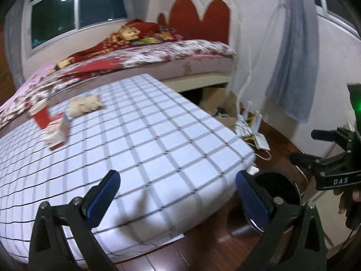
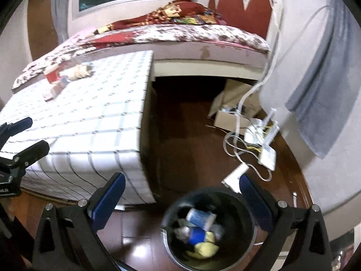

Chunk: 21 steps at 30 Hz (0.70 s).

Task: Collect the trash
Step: 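Move both grippers back over the table toward the carton and beige cloth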

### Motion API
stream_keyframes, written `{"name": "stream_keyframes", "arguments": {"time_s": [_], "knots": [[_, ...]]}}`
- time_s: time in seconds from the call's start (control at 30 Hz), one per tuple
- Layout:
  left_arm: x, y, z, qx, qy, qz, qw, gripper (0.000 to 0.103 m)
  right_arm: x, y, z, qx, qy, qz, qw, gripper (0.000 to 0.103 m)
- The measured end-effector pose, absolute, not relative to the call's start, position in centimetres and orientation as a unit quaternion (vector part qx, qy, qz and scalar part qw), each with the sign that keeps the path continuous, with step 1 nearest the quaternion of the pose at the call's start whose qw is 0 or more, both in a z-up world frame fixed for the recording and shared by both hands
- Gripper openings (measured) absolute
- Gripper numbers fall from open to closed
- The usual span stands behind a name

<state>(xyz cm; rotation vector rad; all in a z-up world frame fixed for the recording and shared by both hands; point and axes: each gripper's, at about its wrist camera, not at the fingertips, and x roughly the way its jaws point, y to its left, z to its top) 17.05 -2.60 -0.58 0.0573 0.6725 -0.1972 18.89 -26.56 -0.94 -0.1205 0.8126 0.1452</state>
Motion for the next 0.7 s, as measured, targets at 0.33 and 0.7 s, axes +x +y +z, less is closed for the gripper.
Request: {"name": "stream_keyframes", "arguments": {"time_s": [0.33, 0.7], "knots": [[18.8, 8.9, 0.2, -0.023, 0.316, 0.002, 0.949, 0.102, 23.1, -18.6, 0.8, -0.054, 0.373, 0.102, 0.921, 0.102], [23.7, 17.1, -0.4, -0.061, 0.320, 0.069, 0.943, 0.091, 28.6, -10.0, 0.4, -0.106, 0.378, 0.143, 0.909, 0.102]]}}
